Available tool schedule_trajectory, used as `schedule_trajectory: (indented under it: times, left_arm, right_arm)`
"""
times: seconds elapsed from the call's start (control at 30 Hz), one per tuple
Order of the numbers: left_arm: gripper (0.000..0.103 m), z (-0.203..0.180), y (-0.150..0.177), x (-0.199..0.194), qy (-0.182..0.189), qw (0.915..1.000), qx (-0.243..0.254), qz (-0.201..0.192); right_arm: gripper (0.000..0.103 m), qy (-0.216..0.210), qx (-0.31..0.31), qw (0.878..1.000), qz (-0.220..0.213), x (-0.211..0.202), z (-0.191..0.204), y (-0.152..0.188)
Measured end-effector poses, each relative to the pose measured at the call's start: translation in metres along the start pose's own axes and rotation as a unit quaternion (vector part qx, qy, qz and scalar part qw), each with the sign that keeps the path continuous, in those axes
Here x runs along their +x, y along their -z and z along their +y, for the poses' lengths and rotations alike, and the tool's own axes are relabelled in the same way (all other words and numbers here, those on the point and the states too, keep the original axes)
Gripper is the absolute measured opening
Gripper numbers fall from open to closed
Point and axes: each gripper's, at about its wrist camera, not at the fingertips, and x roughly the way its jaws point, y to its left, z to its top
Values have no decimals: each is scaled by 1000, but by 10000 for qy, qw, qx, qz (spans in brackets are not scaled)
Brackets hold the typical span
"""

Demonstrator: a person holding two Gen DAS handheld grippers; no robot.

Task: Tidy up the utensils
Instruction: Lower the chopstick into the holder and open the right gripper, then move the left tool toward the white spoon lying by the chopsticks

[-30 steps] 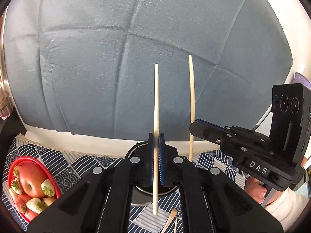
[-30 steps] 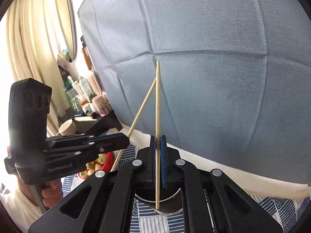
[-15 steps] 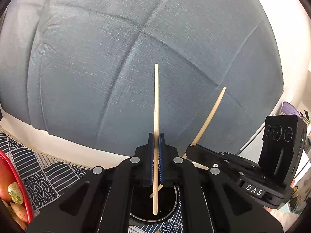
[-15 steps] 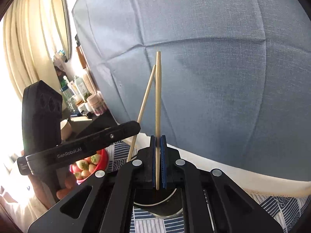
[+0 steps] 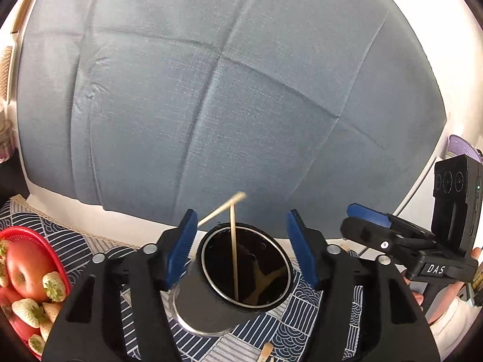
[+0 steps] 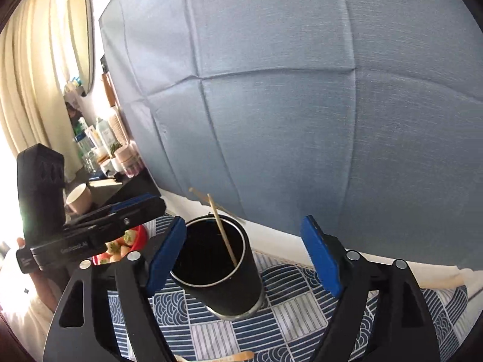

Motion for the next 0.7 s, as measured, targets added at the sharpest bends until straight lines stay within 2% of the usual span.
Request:
schedule_trajectory:
  times: [0.07, 0.13, 0.23, 0.47, 0.7]
  left_arm:
    - [74, 1, 2, -7, -146, 9999, 47, 19]
    - [78, 1, 6, -14, -240, 9996, 101, 57]
    - [79, 3, 11, -23, -416, 9989, 205, 116]
    - [90, 15, 24, -51, -702, 9973, -57, 221]
    - [97, 10, 38, -69, -991, 9943, 65, 382]
  right_arm:
    - [86, 129, 18, 9999, -36, -7, -2, 3]
    - [86, 199, 13, 9998, -8, -11, -3, 8]
    - [86, 234, 57, 9997, 40, -18, -5, 17]
    - [86, 240, 109, 9996, 143, -33, -3, 32]
    - [87, 271, 147, 9993, 195, -50, -3, 41]
